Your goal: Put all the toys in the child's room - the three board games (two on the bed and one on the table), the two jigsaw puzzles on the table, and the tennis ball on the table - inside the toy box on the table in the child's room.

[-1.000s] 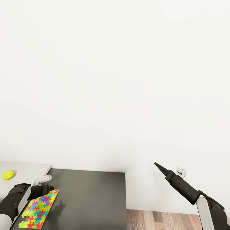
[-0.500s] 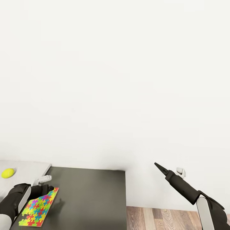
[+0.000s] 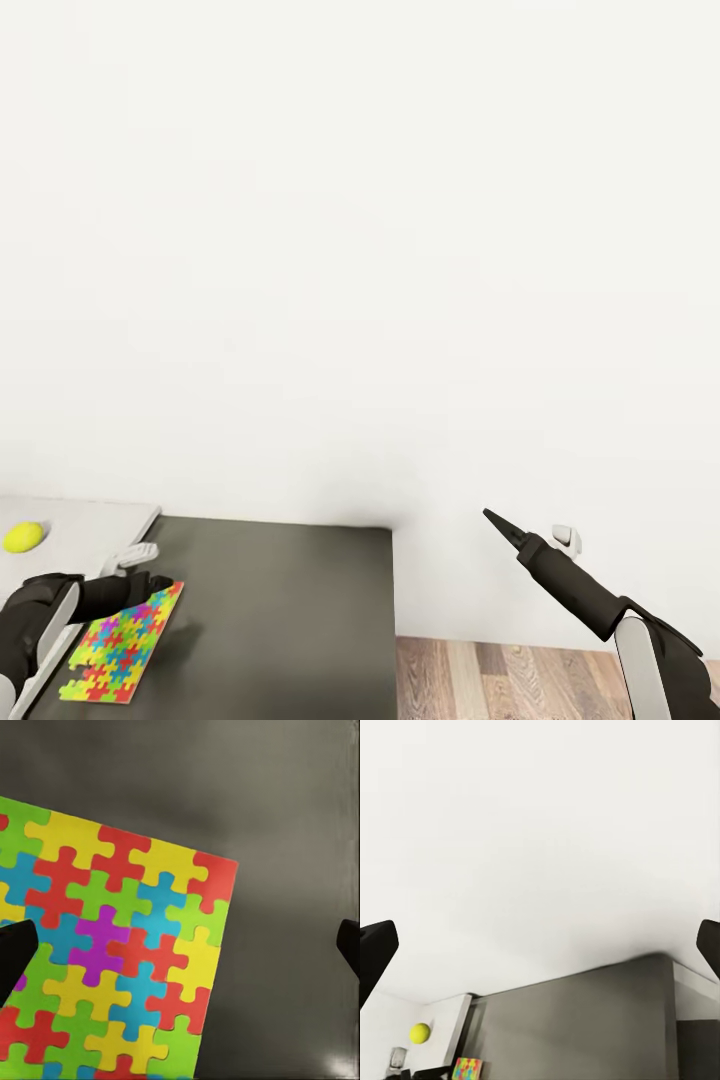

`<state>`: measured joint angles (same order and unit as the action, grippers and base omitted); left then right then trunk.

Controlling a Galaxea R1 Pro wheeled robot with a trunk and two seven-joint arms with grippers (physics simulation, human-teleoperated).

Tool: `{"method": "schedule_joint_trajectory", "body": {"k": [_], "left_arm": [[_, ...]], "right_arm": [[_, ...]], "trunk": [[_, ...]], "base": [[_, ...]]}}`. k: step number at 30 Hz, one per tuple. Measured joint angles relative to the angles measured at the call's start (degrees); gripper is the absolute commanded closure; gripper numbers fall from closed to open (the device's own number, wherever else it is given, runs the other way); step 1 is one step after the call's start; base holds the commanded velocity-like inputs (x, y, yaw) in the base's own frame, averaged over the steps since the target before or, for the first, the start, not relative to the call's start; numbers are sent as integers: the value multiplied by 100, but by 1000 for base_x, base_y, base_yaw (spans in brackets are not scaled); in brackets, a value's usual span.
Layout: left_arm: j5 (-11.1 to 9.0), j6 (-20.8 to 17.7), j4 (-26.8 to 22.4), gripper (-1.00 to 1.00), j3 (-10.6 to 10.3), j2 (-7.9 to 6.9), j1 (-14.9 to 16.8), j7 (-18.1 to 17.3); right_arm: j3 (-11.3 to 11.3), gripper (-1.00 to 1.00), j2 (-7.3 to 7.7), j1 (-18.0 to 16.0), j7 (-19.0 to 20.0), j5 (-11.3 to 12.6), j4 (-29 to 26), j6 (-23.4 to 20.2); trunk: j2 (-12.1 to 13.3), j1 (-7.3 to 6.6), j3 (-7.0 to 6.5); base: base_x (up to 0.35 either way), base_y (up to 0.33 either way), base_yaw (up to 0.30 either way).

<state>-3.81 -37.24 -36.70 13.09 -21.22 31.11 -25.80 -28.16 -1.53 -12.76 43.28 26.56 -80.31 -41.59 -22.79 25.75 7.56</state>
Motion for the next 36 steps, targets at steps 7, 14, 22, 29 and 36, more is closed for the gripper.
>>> {"method": "schedule_joint_trajectory", "body": {"k": [7,14,22,29,36], "left_arm": [[7,2,-1,-100,-3,-152,-2,-499],[12,2,-1,-100,-3,-177,0,-563],[12,3,-1,-100,-3,-179,-1,-571],[10,3,-1,-100,-3,-181,-3,-572],[9,3,-1,-100,4,-180,-1,-565]], "right_arm": [[0,-100,0,0,0,-4,0,2],[0,-100,0,0,0,-4,0,2],[0,-100,0,0,4,-4,0,2],[0,-100,0,0,8,-4,0,2],[0,-100,0,0,8,-4,0,2]], "trunk": [[0,0,64],[0,0,129],[0,0,203],[0,0,268],[-1,0,332]], "base": [[0,0,0],[0,0,0],[0,0,0],[0,0,0],[0,0,0]]}}
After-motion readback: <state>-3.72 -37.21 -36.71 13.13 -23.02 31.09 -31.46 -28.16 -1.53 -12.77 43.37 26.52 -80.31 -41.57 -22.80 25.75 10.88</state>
